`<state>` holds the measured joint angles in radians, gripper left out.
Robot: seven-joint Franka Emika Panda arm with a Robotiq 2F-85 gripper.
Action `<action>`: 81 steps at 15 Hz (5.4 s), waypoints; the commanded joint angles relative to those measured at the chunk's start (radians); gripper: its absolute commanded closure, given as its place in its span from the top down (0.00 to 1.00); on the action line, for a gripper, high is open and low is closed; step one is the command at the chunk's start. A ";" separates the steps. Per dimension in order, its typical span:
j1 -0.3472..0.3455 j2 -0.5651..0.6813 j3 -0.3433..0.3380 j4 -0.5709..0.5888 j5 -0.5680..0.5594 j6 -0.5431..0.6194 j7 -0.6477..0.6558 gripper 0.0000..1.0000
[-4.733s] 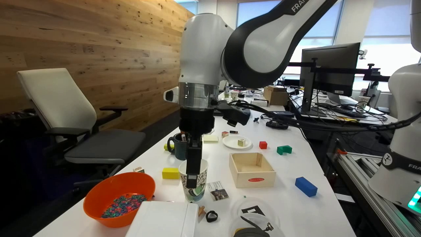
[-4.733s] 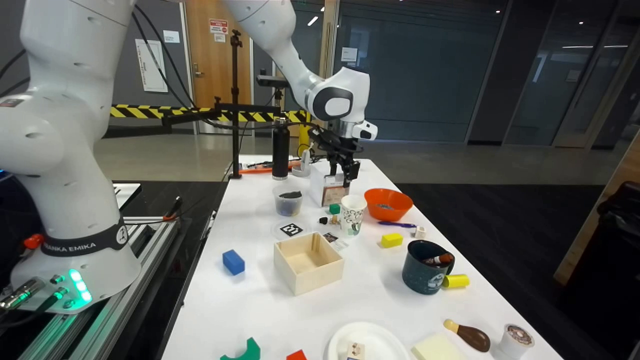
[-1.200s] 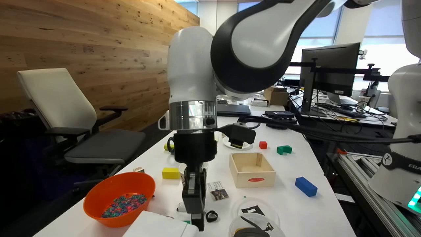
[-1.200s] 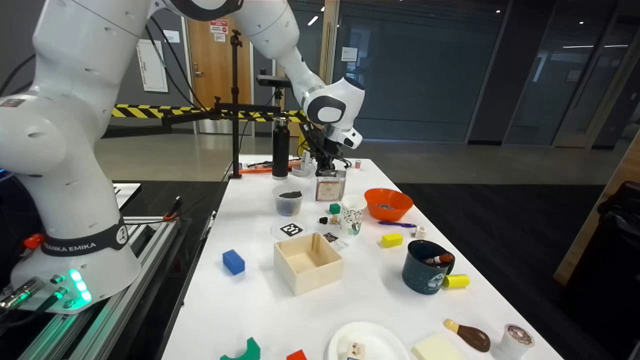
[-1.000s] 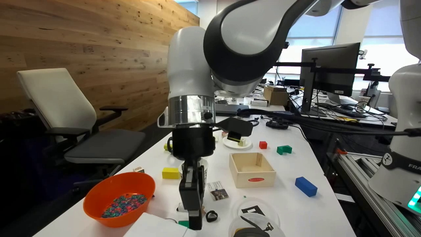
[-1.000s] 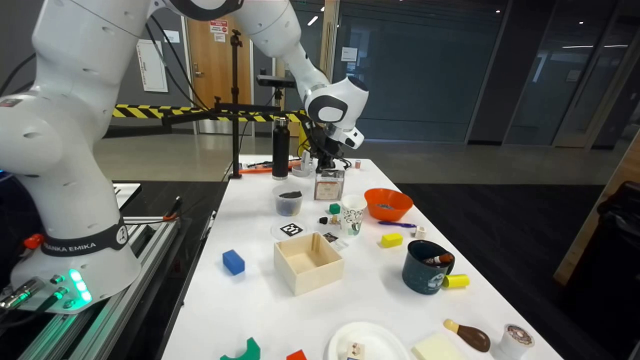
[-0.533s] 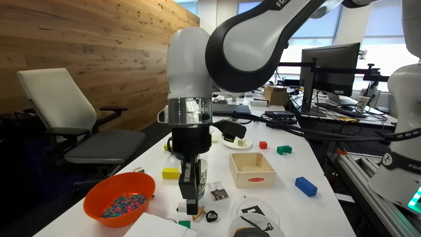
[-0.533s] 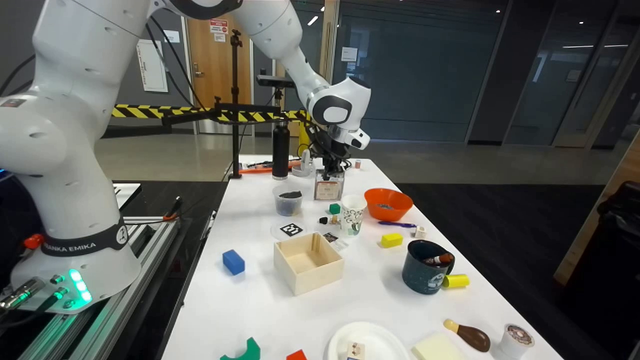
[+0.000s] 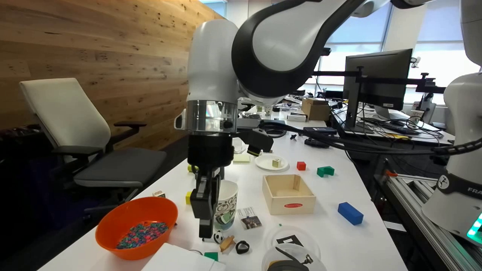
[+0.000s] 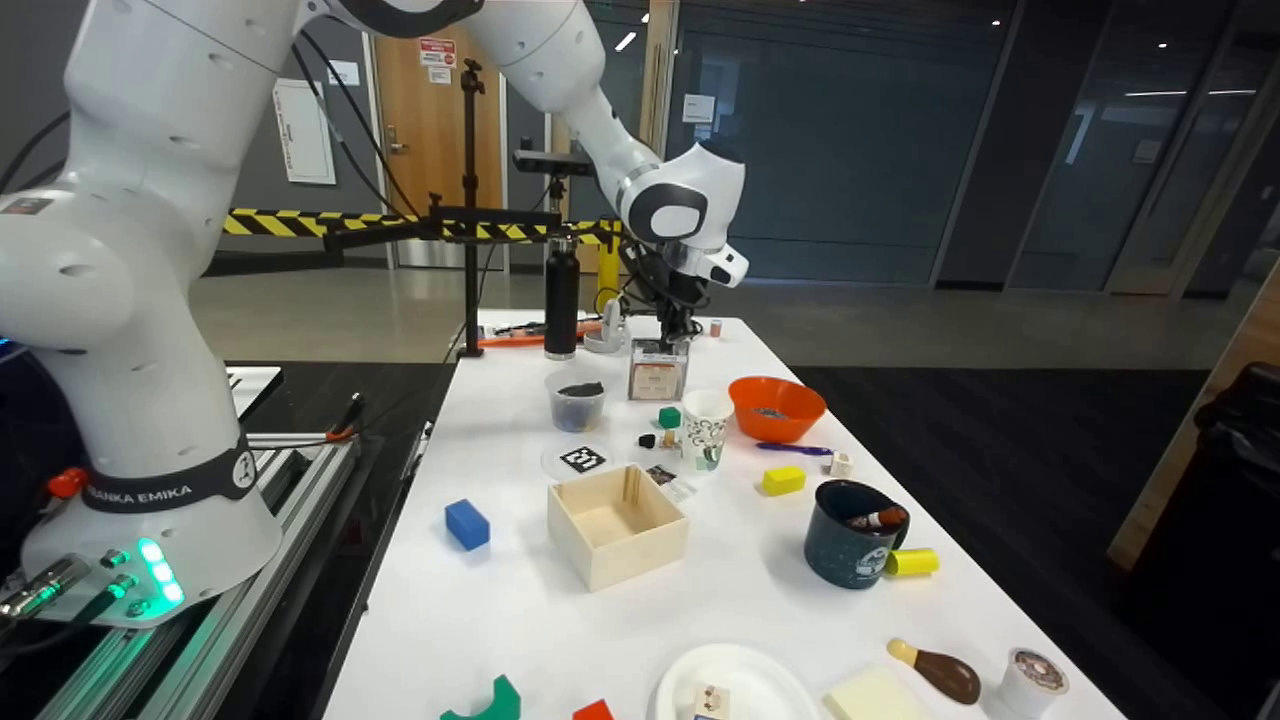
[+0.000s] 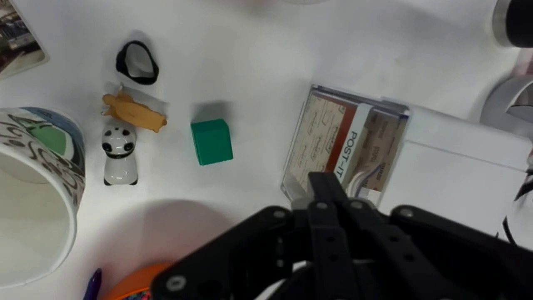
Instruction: Open the drawer of the white object
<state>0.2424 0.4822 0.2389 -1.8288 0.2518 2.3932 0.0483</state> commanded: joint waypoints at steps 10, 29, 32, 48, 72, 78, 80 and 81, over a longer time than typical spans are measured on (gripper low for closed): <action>0.011 0.000 0.000 0.005 -0.003 0.016 0.039 0.01; 0.006 0.000 -0.056 -0.007 -0.015 0.022 0.096 0.47; 0.010 -0.005 -0.053 -0.010 -0.013 0.013 0.102 0.67; 0.033 0.005 -0.033 -0.004 -0.018 -0.015 0.092 0.99; -0.117 0.074 0.087 0.004 0.247 0.029 -0.112 0.95; -0.117 0.075 0.090 0.000 0.252 0.032 -0.113 0.94; -0.115 0.071 0.086 -0.004 0.248 0.034 -0.109 0.93; -0.116 0.068 0.084 -0.008 0.248 0.036 -0.108 0.94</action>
<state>0.1417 0.5508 0.3109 -1.8289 0.4615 2.4137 -0.0254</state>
